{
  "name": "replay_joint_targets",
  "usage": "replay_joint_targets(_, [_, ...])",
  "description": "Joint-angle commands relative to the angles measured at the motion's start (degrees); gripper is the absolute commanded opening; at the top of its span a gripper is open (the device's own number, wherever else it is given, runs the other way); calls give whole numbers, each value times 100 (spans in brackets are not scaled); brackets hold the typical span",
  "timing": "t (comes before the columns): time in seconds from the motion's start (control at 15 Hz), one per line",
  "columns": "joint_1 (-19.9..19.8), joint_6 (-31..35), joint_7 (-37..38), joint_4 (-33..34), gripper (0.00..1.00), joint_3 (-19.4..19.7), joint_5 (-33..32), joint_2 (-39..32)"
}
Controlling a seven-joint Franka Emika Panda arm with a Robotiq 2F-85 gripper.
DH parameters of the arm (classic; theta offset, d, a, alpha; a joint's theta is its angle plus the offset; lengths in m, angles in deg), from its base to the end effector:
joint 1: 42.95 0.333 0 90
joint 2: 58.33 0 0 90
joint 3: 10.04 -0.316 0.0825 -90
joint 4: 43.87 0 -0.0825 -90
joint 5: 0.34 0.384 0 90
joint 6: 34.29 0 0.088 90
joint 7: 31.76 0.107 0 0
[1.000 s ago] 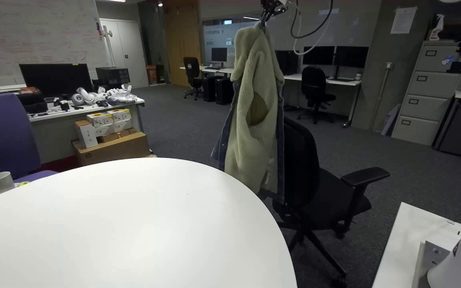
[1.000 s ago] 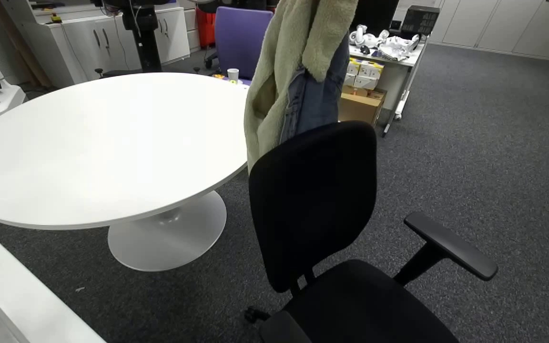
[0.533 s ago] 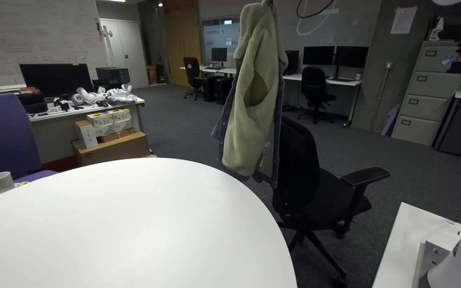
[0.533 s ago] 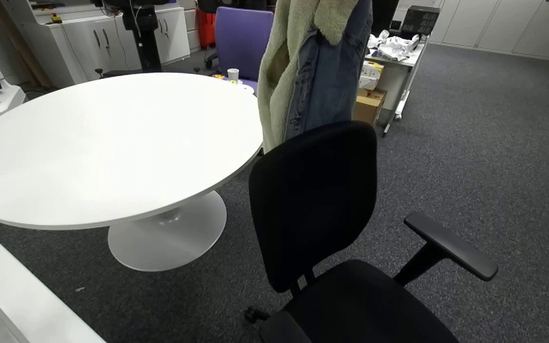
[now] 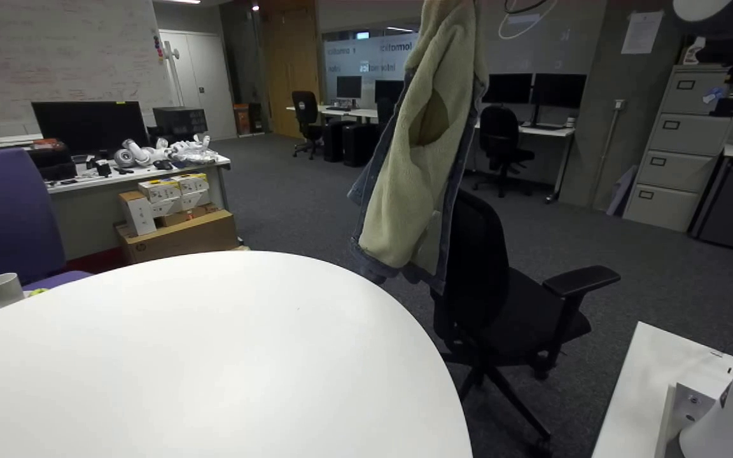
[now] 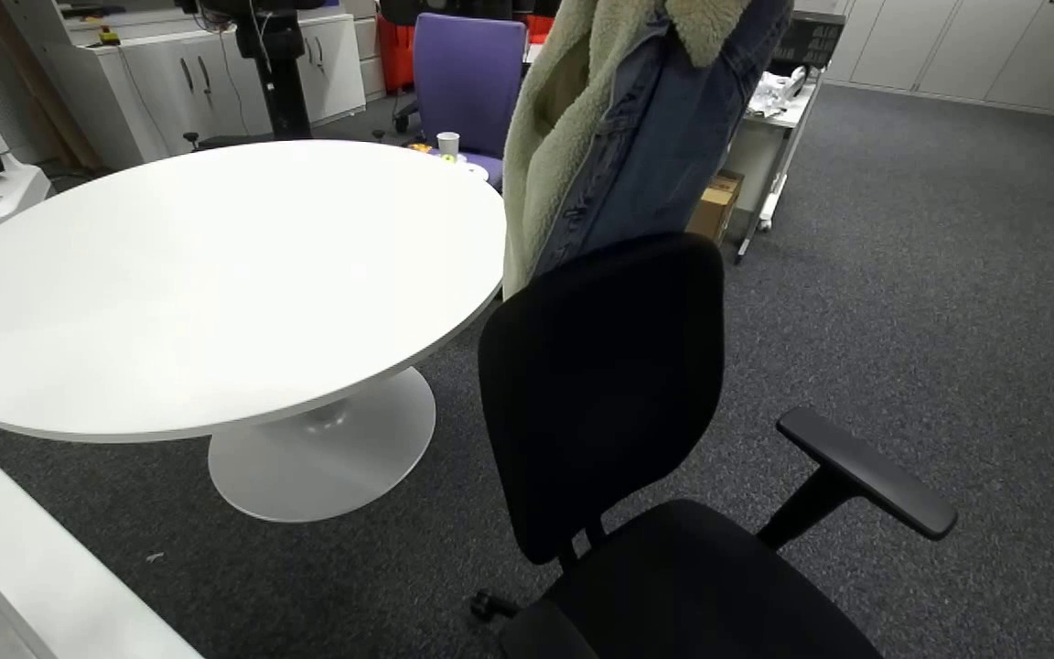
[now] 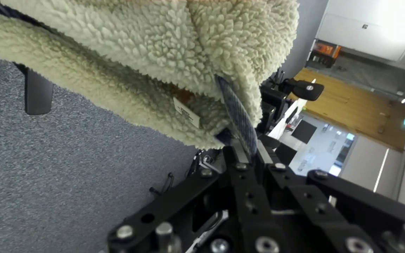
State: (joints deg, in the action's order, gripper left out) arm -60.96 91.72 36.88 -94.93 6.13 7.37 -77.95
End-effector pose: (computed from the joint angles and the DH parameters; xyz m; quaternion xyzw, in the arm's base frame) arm 0.5719 -0.3145 0.8253 -0.5659 0.6778 -0.4389 0.1664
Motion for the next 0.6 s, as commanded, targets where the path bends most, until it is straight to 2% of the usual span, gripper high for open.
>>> replay_joint_targets(0.0, [-735, -5, 28, 488, 2, 214, 487, -305])
replay_joint_targets(0.07, [-912, 17, -47, 352, 2, 222, 643, -398])
replay_joint_targets(0.27, [-1056, 195, -85, -164, 2, 240, 542, -764])
replay_joint_targets(0.4, [-911, 276, -124, -645, 2, 258, 203, -967])
replay_joint_targets(0.53, [-731, 50, -297, -1104, 2, 191, -49, -1121])
